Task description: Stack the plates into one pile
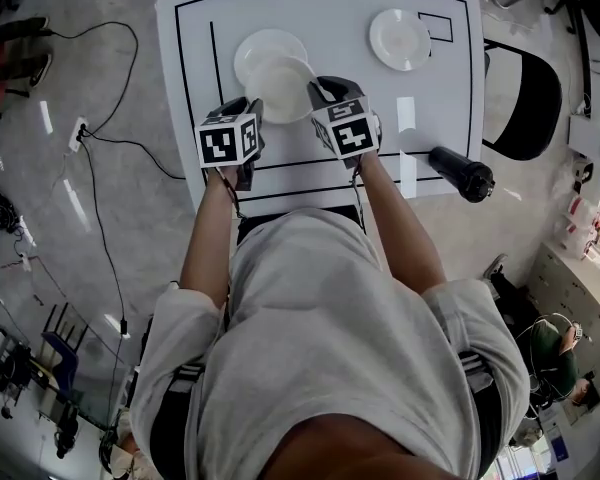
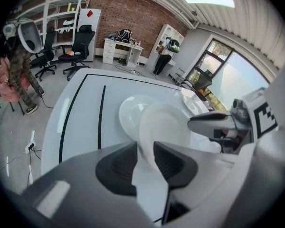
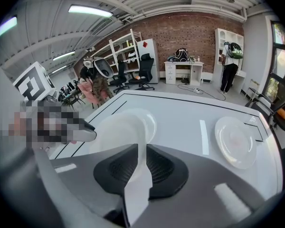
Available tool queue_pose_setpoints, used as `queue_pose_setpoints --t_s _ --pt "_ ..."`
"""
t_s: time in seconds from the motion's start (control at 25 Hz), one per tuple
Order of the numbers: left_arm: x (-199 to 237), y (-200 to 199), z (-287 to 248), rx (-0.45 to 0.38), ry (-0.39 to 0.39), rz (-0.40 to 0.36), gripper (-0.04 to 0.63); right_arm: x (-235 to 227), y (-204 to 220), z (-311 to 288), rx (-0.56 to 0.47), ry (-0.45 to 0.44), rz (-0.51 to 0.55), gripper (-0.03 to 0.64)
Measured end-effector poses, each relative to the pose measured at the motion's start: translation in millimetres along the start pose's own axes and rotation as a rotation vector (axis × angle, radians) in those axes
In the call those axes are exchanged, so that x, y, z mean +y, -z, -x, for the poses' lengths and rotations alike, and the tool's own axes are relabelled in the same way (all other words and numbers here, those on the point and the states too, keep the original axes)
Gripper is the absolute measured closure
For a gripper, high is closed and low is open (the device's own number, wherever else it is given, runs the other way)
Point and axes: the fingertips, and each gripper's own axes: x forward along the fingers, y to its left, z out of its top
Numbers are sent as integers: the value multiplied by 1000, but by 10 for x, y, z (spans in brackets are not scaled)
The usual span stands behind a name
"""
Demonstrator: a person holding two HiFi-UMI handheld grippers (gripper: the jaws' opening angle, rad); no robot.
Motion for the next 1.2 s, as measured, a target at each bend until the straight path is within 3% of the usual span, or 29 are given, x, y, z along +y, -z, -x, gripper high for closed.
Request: queue_pose_setpoints --t_s 0.56,1.2 --pt "172 -201 -181 12 0 9 489 -104 -225 -249 7 3 -9 560" --pt "358 -413 -239 -35 -36 -6 488 -119 -374 -460 1 -5 14 560"
